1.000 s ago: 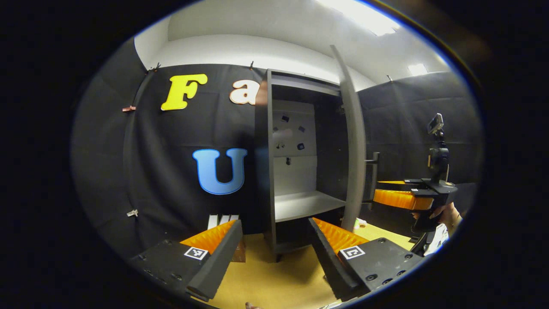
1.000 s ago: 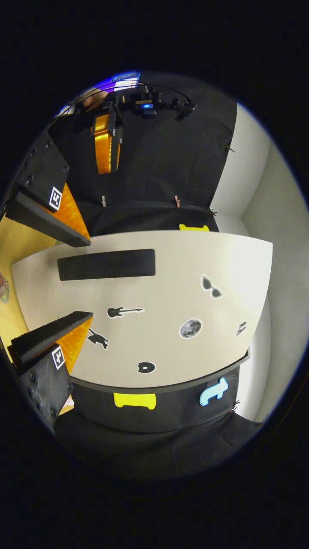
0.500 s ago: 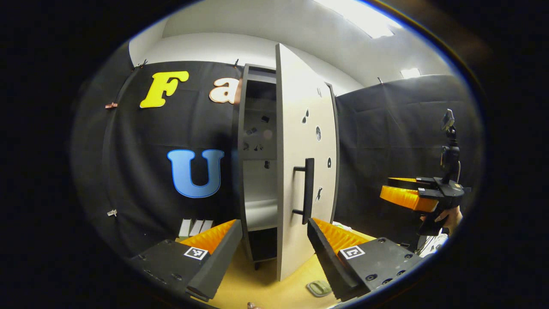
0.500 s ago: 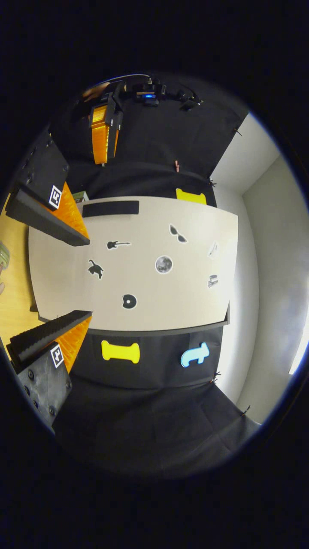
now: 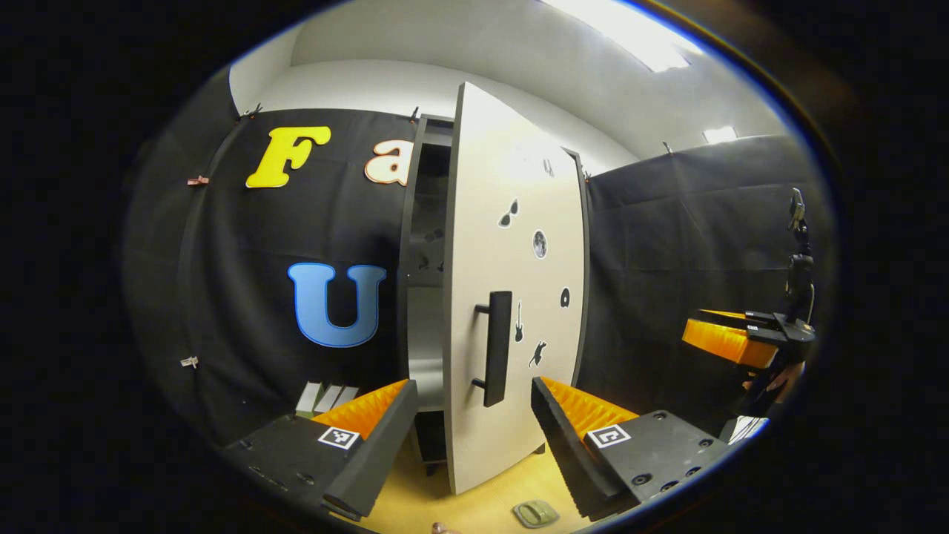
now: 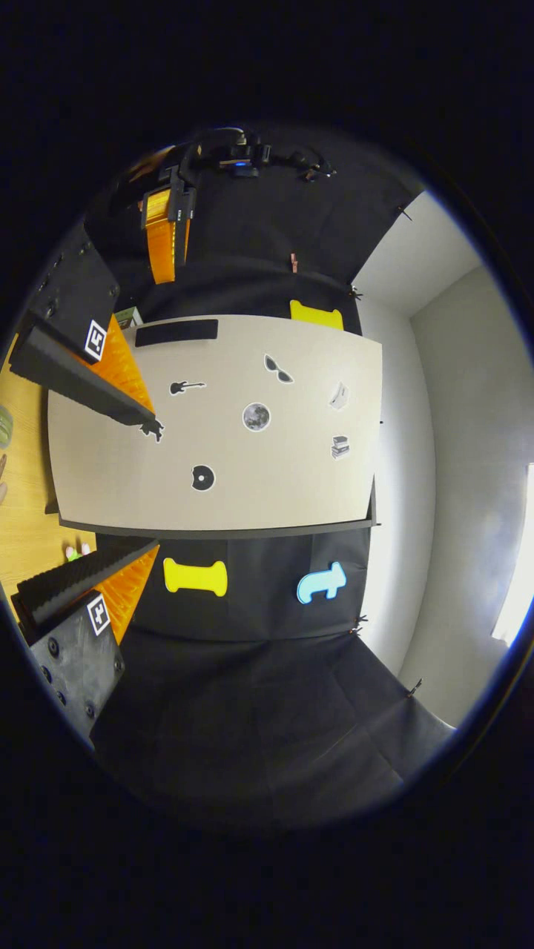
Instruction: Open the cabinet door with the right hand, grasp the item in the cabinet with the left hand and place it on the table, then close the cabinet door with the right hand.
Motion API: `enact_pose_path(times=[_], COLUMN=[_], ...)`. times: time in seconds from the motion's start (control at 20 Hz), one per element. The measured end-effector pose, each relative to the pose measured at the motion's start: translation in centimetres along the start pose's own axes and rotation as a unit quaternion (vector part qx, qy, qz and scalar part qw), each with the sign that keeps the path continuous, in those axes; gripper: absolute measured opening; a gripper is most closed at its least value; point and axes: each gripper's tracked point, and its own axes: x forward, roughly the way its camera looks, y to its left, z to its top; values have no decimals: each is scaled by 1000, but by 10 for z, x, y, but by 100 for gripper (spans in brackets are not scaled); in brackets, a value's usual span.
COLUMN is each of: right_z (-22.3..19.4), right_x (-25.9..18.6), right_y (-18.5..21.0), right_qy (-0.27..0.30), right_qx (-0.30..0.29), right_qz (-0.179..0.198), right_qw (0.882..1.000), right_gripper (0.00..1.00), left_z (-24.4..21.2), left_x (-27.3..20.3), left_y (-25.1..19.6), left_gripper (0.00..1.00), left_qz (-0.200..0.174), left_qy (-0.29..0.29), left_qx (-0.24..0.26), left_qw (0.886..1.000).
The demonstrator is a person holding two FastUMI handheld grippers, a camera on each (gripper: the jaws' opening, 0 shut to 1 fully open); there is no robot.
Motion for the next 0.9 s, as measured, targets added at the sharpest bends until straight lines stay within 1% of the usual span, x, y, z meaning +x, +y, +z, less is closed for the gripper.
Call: enact_pose_path(times=[0.2, 0.5, 0.75, 0.9], right_z=[-6, -8, -3, -3], right_x=[-1, -3, -4, -4], right_y=[-5, -7, -4, -4], right_qy=[14, 19, 10, 11], right_qx=[-15, -40, -45, -41], right_qz=[2, 5, 13, 16], right_qw=[1000, 999, 999, 999], right_gripper=[98, 98, 97, 97], left_z=[8, 13, 15, 14], left_x=[7, 9, 11, 13], left_y=[-4, -9, -9, -4], left_gripper=[96, 96, 95, 96], left_qz=[0, -1, -3, 3], left_qy=[-10, -14, -17, -11], left_qx=[2, 13, 2, 7], left_qw=[1000, 1000, 1000, 1000])
